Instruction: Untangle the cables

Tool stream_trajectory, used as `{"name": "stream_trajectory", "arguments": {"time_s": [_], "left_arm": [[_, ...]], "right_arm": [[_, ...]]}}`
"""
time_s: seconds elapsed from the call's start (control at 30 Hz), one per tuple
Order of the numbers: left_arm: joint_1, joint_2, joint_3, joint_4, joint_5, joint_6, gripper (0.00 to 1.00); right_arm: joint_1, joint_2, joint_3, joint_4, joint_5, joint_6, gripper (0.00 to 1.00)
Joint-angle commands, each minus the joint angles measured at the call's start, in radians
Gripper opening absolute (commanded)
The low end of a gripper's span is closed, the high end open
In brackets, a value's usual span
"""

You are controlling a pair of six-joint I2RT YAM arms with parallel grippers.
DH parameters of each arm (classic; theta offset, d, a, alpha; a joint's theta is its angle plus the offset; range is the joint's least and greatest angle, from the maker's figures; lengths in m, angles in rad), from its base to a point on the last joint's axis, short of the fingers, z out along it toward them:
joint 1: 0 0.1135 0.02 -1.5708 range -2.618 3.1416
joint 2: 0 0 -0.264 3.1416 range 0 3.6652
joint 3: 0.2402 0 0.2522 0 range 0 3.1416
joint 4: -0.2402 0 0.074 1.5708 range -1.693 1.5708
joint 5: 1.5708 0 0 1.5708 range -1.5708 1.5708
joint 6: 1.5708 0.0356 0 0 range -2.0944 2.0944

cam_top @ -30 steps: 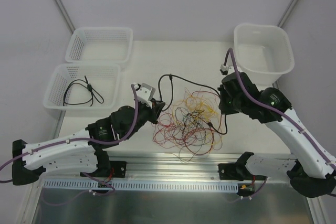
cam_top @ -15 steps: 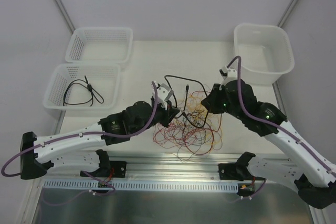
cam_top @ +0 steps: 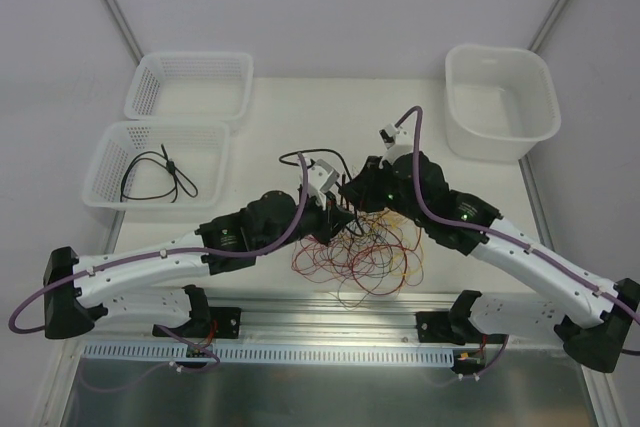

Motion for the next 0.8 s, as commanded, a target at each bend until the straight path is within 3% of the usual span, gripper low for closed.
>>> {"name": "stream_trajectory", "arguments": {"time_s": [0.0, 0.2, 0.37, 0.77], "left_arm": [[0.005, -0.012, -0.011, 0.091, 0.036, -0.03, 0.04], [0.006, -0.076, -0.094, 0.191, 0.036, -0.046, 0.08], [0.006, -0.148, -0.189, 0.295, 0.035, -0.049, 0.22], [0.006, -0.138, -0.206, 0.292, -0.025, -0.018, 0.34]], "right_arm": [[0.026, -0.001, -0.013, 0.179, 0.0, 0.079, 0.01], [0.044, 0.012, -0.027, 0.19, 0.025, 0.099, 0.0], [0.044, 0.01, -0.03, 0.201, 0.022, 0.108, 0.01], [0.063, 0.027, -0.021, 0.219, -0.029, 0.14, 0.01]]}}
